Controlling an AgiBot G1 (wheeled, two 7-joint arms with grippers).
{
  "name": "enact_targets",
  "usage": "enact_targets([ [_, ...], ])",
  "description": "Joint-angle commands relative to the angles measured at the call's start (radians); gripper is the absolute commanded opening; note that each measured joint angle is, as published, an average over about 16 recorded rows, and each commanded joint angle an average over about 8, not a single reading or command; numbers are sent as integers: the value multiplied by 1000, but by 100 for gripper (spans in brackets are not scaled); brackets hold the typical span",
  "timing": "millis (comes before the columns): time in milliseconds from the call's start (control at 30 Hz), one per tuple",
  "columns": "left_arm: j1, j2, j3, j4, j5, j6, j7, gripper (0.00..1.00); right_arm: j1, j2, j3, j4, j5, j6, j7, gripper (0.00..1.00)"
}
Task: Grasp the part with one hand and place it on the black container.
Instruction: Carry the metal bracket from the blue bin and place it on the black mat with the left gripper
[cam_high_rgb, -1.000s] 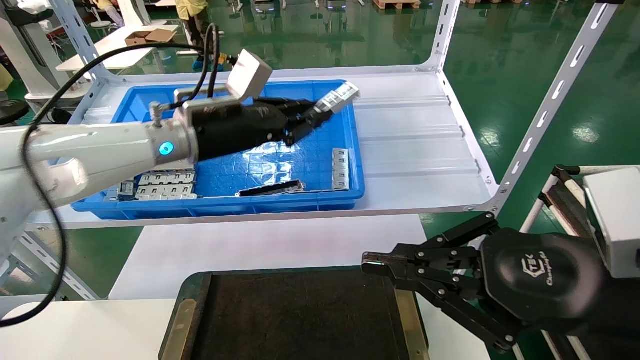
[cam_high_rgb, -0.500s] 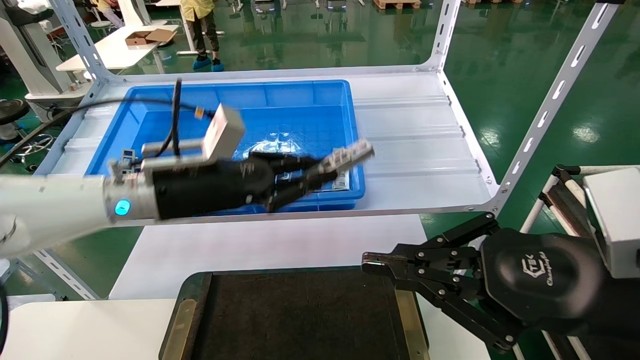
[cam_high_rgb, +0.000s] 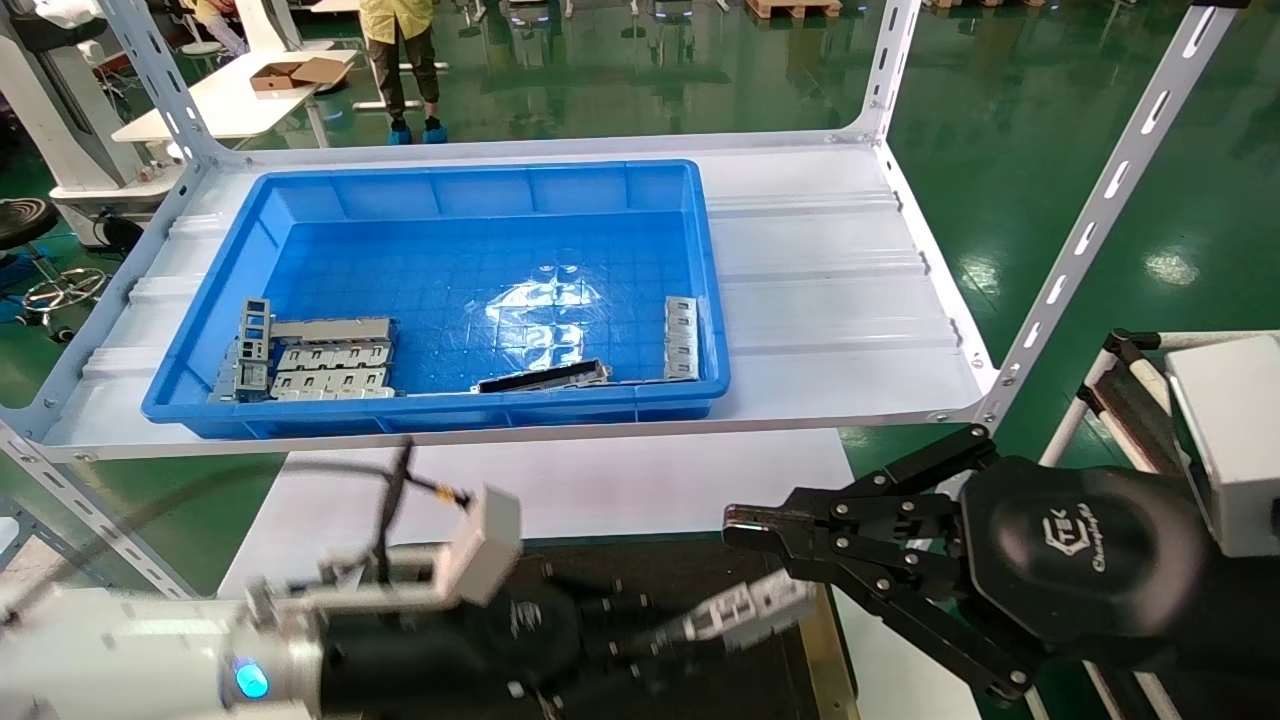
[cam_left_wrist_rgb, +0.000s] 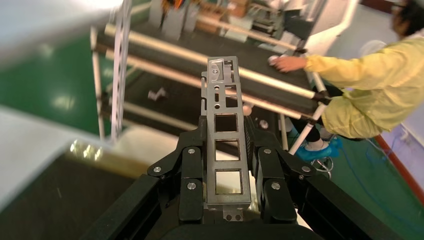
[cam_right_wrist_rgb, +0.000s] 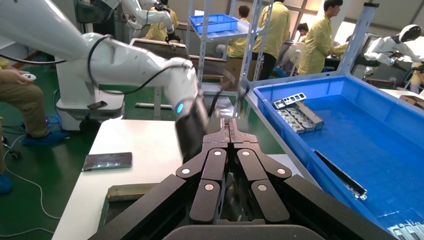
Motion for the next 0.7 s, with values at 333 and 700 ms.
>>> enact_targets([
  [333, 276, 20, 18, -217, 69, -372, -159, 0, 0, 0, 0, 0, 0, 0, 0, 0],
  [700, 414, 136, 48, -296, 210, -898, -374, 0, 0, 0, 0, 0, 0, 0, 0, 0],
])
